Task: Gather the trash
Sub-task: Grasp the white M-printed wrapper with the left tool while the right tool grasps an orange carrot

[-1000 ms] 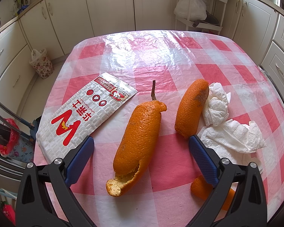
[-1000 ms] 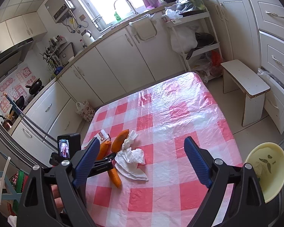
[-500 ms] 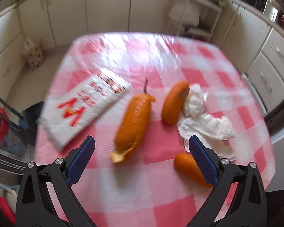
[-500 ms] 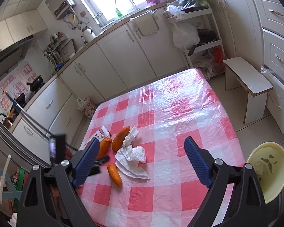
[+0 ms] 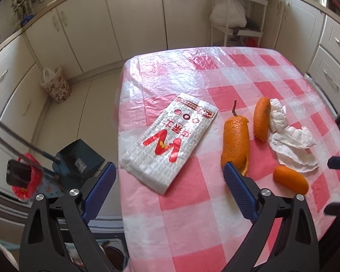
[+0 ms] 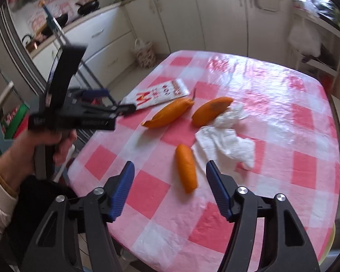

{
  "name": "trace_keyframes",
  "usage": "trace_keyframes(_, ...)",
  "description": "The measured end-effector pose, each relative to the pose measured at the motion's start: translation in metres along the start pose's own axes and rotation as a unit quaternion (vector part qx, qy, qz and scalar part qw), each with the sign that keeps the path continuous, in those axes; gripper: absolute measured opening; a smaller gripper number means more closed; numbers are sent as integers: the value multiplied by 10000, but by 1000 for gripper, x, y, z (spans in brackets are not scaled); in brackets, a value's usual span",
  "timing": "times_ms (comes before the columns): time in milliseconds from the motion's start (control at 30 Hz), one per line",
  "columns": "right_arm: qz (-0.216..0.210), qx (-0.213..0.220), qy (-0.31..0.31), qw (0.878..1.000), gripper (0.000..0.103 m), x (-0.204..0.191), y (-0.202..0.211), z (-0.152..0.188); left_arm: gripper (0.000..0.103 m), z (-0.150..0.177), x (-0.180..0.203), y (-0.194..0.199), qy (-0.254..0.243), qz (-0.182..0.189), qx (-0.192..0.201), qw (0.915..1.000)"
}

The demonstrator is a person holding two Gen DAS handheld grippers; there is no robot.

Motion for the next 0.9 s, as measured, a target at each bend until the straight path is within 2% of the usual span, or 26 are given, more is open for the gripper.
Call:
trace_keyframes(267,344,-445,4,9984,49,3,-37,5,85,-10,-9,-49,-409,-55,-352,9985)
trace_keyframes(367,497,-575,98,9971,46,4,-45,9,83,-19,-7,-55,-416,175,-206,9988)
trace_keyframes(433,517,-651,94,9965,40,4,-50,10,72,-24,-5,-58,-341,445,-139,9983)
trace_keyframes(467,542,-681,94,9962,38,7,-48,12,63,-25,-4,-58,-278,532,-118,9981)
trace_keyframes(500,566,-710,99,9958,33,8,-49,13,50,-27,-5,-58,-268,495,-122,9983)
trace_keyframes(533,576,-723,96,9957,28,9,-49,13,41,-29,-4,-56,-272,539,-118,9981)
trace_keyframes(567,587,-727,89,9956,25,10,-49,14,28,-29,-3,-55,-264,577,-119,9979)
trace_keyframes(667,548,-704,70,9960,20,8,-46,16,6,-25,0,-51,-92,860,-121,9962)
trace_keyframes(767,496,-609,109,9969,18,5,-38,16,3,-22,-3,-39,68,865,0,9962)
trace_keyframes(900,246,-417,-25,9988,17,4,-23,14,2,-24,-19,-3,561,958,461,9928)
Point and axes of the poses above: each gripper's, at about its wrist camera, not at the fingertips, and y roughly against the way its jaws point, x to its right, z to its underside, the point moved 9 cm from there along -y, roughly the way its jaws point, and after that the axes turned 13 degrees about -y, right-handed, at the moved point
